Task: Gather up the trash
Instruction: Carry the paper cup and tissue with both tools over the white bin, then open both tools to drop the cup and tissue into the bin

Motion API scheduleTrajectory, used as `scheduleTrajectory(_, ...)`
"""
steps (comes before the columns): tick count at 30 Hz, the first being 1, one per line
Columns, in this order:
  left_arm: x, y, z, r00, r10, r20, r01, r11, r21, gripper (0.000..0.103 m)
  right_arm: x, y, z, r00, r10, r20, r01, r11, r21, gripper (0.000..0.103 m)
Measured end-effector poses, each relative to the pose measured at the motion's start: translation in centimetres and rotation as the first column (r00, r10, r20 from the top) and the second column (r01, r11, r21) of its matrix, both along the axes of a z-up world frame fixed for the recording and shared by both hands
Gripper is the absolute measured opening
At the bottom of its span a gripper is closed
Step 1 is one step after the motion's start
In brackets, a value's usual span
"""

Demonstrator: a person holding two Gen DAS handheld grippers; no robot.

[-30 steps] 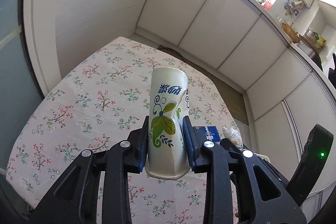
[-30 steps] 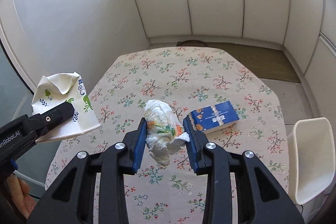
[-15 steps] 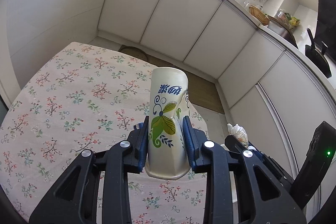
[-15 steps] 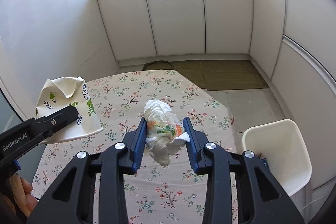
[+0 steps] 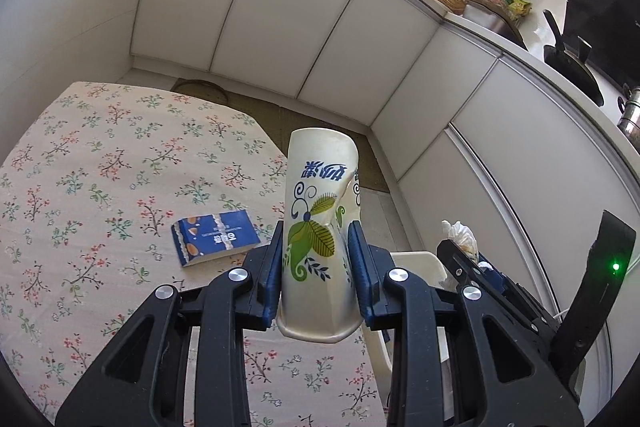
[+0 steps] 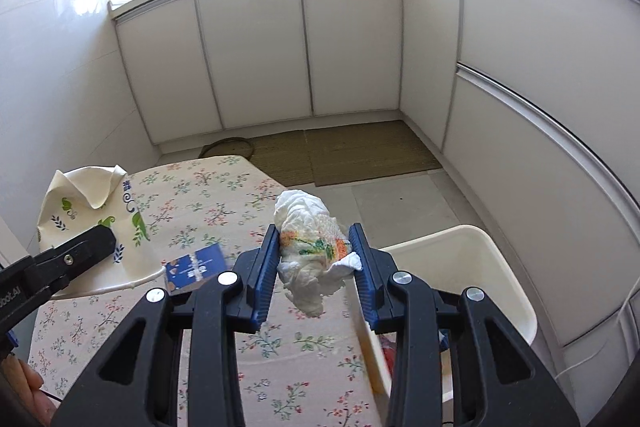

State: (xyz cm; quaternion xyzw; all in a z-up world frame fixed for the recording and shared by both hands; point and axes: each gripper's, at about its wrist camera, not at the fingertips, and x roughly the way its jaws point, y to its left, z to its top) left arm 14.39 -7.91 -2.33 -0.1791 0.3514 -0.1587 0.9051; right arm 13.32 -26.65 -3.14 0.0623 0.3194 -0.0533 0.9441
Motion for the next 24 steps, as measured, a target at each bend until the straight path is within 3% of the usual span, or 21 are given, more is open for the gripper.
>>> scheduleTrajectory(10, 0.6, -6.3, -1.0, 0.994, -0.108, -0.005, 0.108, 0.994, -0.005, 0.029, -0.1, -7.7, -2.1, 0.977, -0.208, -0.049, 0.207, 0.978, -0.029, 0.039)
scheduleTrajectory(14, 1.0, -8.8, -1.5, 0.99, -0.143, -0.015, 0.142, 0.99, -0.01, 0.03, -0.6, -10.1, -2.4, 0.961, -0.271, -0.051, 0.269, 0.962, -0.046, 0.063)
scheduleTrajectory(21, 1.6, -13.1, -2.4, 0.978, -0.205, -0.03, 0.204, 0.979, -0.008, 0.03, -2.6, -12.8, -2.0, 0.932, -0.364, 0.006, 0.361, 0.924, -0.129, 0.082)
scheduleTrajectory(24, 1.6, -14.9, -2.8, 0.973, -0.231, -0.031, 0.231, 0.973, -0.002, 0.03, -3.6, -14.7, -1.9, 0.905, -0.425, 0.026, 0.424, 0.894, -0.146, 0.088)
